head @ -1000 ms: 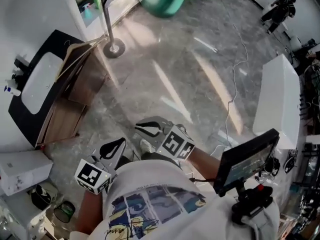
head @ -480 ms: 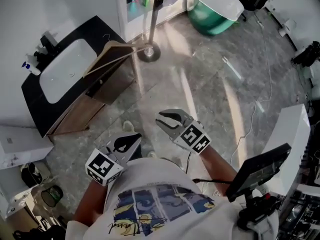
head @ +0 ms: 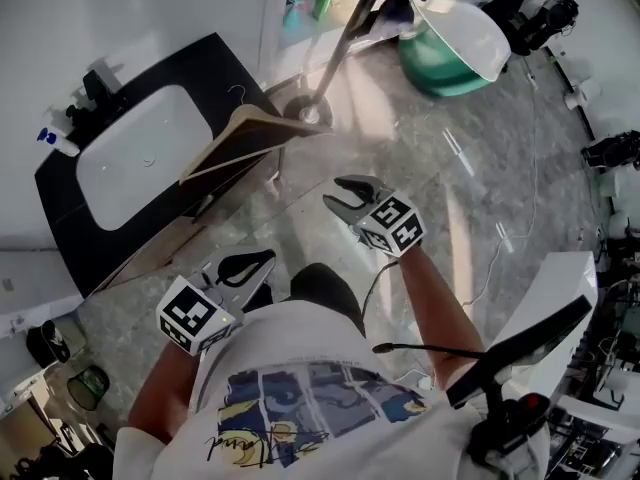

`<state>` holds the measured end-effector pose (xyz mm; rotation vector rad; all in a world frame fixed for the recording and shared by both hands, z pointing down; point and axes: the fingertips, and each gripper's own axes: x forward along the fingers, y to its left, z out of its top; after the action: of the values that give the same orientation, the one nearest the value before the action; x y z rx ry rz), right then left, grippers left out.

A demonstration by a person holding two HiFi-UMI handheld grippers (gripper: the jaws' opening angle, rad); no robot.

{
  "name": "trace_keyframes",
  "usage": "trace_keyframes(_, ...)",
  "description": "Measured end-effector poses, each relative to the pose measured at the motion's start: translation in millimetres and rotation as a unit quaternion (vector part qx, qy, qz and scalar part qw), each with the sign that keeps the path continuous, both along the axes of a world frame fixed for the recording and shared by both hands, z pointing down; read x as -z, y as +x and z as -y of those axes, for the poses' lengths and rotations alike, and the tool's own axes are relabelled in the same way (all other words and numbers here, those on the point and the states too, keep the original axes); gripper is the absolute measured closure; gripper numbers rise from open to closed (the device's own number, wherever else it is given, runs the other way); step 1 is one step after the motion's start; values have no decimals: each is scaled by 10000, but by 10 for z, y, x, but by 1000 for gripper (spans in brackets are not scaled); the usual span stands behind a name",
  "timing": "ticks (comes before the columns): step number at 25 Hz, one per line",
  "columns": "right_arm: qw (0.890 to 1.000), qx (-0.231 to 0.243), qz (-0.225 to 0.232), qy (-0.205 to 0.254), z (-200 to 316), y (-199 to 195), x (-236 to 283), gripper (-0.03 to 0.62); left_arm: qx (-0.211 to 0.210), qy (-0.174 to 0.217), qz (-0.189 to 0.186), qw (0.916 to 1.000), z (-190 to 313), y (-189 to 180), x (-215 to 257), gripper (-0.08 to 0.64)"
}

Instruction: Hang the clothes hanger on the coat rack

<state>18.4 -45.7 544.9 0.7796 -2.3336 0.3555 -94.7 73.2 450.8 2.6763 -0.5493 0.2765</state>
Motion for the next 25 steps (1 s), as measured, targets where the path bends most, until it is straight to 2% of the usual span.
trace_keyframes(4, 9986, 189, -102, -489, 535, 79, -304, 399, 259, -82, 18, 9996, 245, -50, -26, 549)
trace_keyframes(7, 9944, 453, -217, -933, 951, 157, -559, 370, 618, -106, 75, 9980, 503, -42, -26, 549)
trace_keyframes(12, 9774, 1210, -503, -1661, 1494, 215, -999, 326, 1291, -100, 97, 9915, 934, 90, 36, 549)
trace_keyframes(15, 9577, 1620, -686, -2278, 1702, 269, -1379, 296, 1719, -119, 136, 9850, 1167, 194, 127, 549)
trace_keyframes(19, 9233, 2092, -379, -3199, 1821, 170, -1703, 279, 2280, -308, 215, 9729, 1381, 321, 186, 549)
trace_keyframes(22, 8930, 2490, -95, -3747, 1790, 73, -1793, 278, 2616, -391, 296, 9639, 1456, 374, 157, 549)
trace_keyframes(25, 8614, 2940, 4, -4141, 1677, -38, -1892, 278, 2968, -491, 413, 9528, 1466, 360, 104, 549)
